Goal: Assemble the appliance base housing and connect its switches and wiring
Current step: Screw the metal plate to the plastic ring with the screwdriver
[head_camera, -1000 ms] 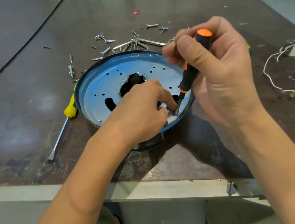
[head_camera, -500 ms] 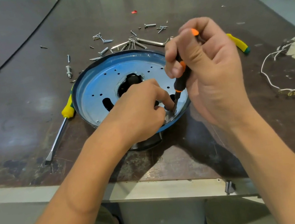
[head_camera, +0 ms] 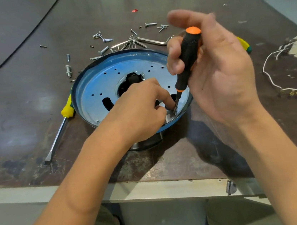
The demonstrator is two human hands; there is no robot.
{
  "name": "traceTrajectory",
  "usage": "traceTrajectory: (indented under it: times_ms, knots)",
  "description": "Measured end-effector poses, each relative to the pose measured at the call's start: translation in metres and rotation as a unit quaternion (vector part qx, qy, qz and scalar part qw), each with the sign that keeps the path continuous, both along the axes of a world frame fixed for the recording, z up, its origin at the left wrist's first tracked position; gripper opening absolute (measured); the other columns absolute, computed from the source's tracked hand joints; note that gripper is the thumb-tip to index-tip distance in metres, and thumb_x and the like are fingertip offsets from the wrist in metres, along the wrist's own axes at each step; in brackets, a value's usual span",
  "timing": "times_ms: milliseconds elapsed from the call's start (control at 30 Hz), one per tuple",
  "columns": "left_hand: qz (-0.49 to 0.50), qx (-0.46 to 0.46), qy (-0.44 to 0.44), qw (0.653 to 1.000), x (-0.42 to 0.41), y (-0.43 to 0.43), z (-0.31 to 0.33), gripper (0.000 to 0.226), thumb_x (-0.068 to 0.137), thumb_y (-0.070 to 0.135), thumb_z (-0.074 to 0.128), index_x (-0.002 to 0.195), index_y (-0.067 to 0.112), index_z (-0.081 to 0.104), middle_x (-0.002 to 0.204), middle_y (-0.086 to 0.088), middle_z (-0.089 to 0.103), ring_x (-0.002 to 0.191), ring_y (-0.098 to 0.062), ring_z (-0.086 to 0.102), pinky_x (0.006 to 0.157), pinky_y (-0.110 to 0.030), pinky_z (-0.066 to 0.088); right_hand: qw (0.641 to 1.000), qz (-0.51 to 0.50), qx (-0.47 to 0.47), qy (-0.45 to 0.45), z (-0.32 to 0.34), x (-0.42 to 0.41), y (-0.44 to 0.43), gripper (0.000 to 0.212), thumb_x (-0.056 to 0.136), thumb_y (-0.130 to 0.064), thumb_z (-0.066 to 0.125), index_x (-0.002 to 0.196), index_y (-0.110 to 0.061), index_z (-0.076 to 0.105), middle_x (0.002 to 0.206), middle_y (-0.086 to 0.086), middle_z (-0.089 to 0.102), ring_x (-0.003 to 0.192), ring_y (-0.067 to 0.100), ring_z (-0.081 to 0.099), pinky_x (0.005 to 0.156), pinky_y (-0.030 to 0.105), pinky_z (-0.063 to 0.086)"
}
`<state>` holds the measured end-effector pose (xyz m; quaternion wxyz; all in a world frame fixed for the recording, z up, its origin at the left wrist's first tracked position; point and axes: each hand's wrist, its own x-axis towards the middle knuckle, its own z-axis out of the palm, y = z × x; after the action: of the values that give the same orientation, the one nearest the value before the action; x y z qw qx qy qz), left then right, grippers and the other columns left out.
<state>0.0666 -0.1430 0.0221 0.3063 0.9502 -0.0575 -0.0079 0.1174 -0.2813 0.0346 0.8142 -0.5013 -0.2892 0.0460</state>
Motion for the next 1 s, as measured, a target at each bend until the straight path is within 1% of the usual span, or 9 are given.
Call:
traceTrajectory:
  times_ms: [167, 233, 333, 467, 600, 733, 833, 933, 1000]
  knots:
    - [0.0, -0.004, -0.002, 1.0, 0.0, 0.0, 0.001, 0.037, 0.089, 0.01, 0.056, 0.078, 0.045, 0.06, 0.11, 0.011, 0.056, 0.084, -0.011, 0.054, 0.077, -0.037, 0.05, 0.999, -0.026, -0.022, -0.036, -0.002, -0.004, 0.003, 0.021, 0.104, -0.012, 0.045, 0.1, -0.004, 0.063, 0.084, 0.006, 0.064, 0.072, 0.021, 0.057, 0.069, 0.029, 0.047]
    - [0.002, -0.013, -0.003, 1.0, -0.001, 0.0, 0.001, 0.04, 0.089, 0.011, 0.058, 0.071, 0.046, 0.053, 0.105, 0.011, 0.055, 0.083, -0.011, 0.053, 0.074, -0.036, 0.049, 0.996, -0.05, -0.026, -0.066, -0.004, -0.009, 0.01, 0.008, 0.096, -0.011, 0.059, 0.099, -0.005, 0.063, 0.083, 0.008, 0.063, 0.072, 0.022, 0.061, 0.071, 0.033, 0.05]
    - [0.006, -0.017, -0.003, 1.0, -0.001, 0.0, 0.001, 0.04, 0.088, 0.01, 0.058, 0.072, 0.046, 0.054, 0.106, 0.012, 0.054, 0.083, -0.012, 0.053, 0.078, -0.038, 0.051, 0.996, -0.069, -0.01, -0.063, -0.004, -0.009, 0.012, 0.01, 0.09, -0.008, 0.066, 0.097, -0.009, 0.059, 0.083, 0.006, 0.062, 0.073, 0.024, 0.064, 0.074, 0.042, 0.053]
    - [0.004, -0.003, 0.003, 1.0, 0.0, 0.0, 0.001, 0.036, 0.09, 0.009, 0.055, 0.084, 0.043, 0.066, 0.109, 0.01, 0.055, 0.085, -0.012, 0.054, 0.081, -0.043, 0.051, 0.999, -0.046, -0.009, -0.007, -0.002, -0.002, 0.002, 0.009, 0.103, -0.016, 0.048, 0.097, -0.011, 0.051, 0.081, 0.008, 0.063, 0.059, 0.019, 0.052, 0.058, 0.039, 0.035]
    - [0.005, 0.003, 0.005, 1.0, 0.0, 0.001, 0.0, 0.035, 0.09, 0.009, 0.054, 0.088, 0.039, 0.072, 0.109, 0.009, 0.055, 0.083, -0.012, 0.054, 0.081, -0.042, 0.051, 0.999, 0.003, 0.009, 0.038, -0.003, 0.003, -0.007, 0.03, 0.107, -0.019, 0.028, 0.115, -0.002, 0.052, 0.088, 0.014, 0.061, 0.067, 0.021, 0.047, 0.064, 0.037, 0.035]
    - [0.003, 0.001, 0.001, 1.0, 0.0, 0.0, 0.0, 0.033, 0.089, 0.01, 0.056, 0.085, 0.041, 0.067, 0.11, 0.009, 0.055, 0.089, -0.013, 0.055, 0.084, -0.041, 0.052, 0.998, -0.037, -0.036, -0.018, -0.004, -0.001, -0.002, 0.005, 0.098, -0.01, 0.059, 0.102, -0.009, 0.056, 0.088, 0.009, 0.071, 0.07, 0.021, 0.058, 0.064, 0.036, 0.04]
    - [0.002, -0.001, 0.001, 1.0, 0.0, 0.0, 0.0, 0.034, 0.089, 0.011, 0.055, 0.083, 0.044, 0.062, 0.109, 0.009, 0.055, 0.089, -0.014, 0.055, 0.083, -0.042, 0.051, 0.997, -0.052, -0.04, -0.049, -0.007, -0.002, 0.001, 0.017, 0.092, -0.003, 0.066, 0.1, -0.01, 0.052, 0.086, 0.009, 0.073, 0.071, 0.02, 0.066, 0.071, 0.034, 0.051]
    - [0.005, -0.003, 0.001, 1.0, -0.001, 0.0, 0.0, 0.036, 0.09, 0.01, 0.055, 0.083, 0.045, 0.062, 0.108, 0.01, 0.055, 0.084, -0.012, 0.054, 0.08, -0.042, 0.051, 0.998, -0.034, -0.039, -0.038, -0.006, 0.0, 0.001, 0.013, 0.097, -0.017, 0.064, 0.1, -0.011, 0.053, 0.076, 0.004, 0.062, 0.061, 0.015, 0.054, 0.059, 0.038, 0.036]
    - [0.004, -0.002, -0.001, 1.0, 0.0, 0.0, 0.0, 0.036, 0.089, 0.01, 0.054, 0.083, 0.044, 0.063, 0.108, 0.01, 0.055, 0.082, -0.011, 0.053, 0.079, -0.04, 0.051, 1.0, 0.01, -0.023, -0.003, -0.005, 0.002, -0.001, 0.031, 0.104, -0.037, 0.045, 0.109, -0.008, 0.056, 0.078, 0.006, 0.059, 0.062, 0.017, 0.047, 0.059, 0.041, 0.029]
